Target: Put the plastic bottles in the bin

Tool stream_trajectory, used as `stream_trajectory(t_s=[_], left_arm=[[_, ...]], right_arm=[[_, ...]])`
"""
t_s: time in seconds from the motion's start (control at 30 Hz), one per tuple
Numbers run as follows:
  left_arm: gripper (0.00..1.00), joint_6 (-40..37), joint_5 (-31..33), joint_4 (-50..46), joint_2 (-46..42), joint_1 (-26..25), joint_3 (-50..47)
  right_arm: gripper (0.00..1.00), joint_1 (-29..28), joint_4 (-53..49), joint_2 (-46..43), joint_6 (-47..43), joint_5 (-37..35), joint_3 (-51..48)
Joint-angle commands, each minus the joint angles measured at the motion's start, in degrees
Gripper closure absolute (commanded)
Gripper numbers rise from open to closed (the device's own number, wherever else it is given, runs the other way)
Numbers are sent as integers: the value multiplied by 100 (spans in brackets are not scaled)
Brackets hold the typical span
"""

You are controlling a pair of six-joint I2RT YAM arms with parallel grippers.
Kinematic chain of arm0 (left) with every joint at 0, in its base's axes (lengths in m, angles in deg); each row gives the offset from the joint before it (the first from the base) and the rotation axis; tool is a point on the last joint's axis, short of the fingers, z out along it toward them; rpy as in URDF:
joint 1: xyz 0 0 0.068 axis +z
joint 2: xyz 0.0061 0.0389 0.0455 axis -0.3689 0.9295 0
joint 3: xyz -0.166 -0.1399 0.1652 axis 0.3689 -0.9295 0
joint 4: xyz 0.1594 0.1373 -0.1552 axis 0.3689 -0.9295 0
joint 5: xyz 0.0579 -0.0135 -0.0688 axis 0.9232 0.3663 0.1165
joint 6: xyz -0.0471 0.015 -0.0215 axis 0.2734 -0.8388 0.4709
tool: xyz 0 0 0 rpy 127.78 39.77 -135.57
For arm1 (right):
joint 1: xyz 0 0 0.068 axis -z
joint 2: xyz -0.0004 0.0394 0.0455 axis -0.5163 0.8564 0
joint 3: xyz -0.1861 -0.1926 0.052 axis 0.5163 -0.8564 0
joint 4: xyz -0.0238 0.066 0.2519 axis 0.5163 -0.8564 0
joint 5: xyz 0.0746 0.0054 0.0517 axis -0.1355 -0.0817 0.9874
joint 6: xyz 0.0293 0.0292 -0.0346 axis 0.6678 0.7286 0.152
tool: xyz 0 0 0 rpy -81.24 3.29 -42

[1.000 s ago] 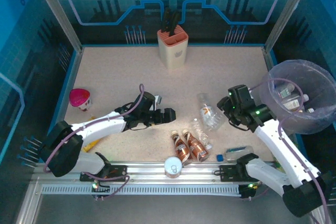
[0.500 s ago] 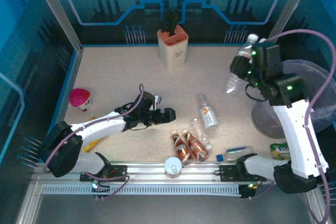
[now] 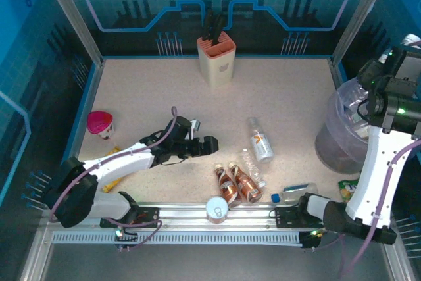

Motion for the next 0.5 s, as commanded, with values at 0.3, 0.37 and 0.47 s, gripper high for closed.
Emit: stream_trajectory(t_s=[0.3, 0.37, 0.47], left_arm=[[1, -149, -4, -183, 16, 70, 173], [1, -208, 5, -277, 42, 75, 247], [1, -263, 2, -401, 129, 75, 369]], right_arm=[[52, 1168, 1900, -134, -185, 281, -1923], [52, 1178, 1987, -145, -90, 306, -2224], [52, 1178, 2094, -158, 131, 452, -2691]])
